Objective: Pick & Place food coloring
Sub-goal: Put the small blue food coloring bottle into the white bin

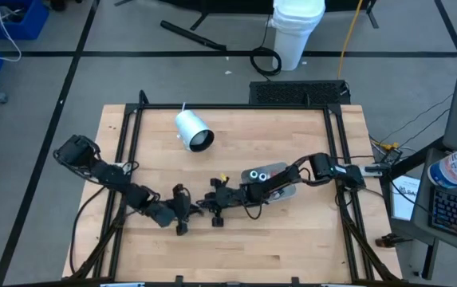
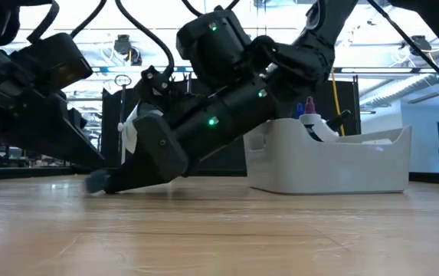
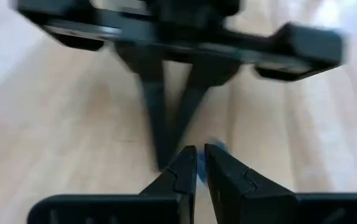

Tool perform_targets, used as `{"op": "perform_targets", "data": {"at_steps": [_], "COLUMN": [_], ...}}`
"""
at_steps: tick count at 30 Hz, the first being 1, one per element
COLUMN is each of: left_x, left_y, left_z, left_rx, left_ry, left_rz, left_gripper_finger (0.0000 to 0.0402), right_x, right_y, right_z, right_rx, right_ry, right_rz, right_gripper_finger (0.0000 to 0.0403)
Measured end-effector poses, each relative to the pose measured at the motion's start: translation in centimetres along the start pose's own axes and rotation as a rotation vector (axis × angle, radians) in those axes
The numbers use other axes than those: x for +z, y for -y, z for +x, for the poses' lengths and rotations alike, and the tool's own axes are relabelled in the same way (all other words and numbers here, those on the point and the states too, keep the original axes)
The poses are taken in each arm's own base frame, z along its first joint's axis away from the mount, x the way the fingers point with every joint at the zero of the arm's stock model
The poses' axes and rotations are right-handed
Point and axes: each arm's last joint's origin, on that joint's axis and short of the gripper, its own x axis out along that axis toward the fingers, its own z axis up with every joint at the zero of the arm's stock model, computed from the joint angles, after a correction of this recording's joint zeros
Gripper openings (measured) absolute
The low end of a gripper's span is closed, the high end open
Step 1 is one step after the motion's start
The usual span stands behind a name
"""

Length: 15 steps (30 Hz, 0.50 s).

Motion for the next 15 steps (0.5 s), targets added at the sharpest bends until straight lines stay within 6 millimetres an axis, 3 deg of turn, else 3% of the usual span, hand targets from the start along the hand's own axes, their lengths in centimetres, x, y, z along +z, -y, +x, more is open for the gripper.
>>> {"op": "perform_targets", "data": {"at_steps": [15], "left_x": [-0.6], "left_y": [0.0], "left_z": [-0.1], "left_rx": [0.11], "left_ry": [-0.092], "left_rz": [0.122], "left_gripper_finger": [0.0042], "right_x": [0.8], "right_y": [0.7], "right_z": [-1.1], "right_rx": [-0.031], "right_ry": [-0.089], "right_rz": [-0.072], "right_gripper_finger": [0.0]}}
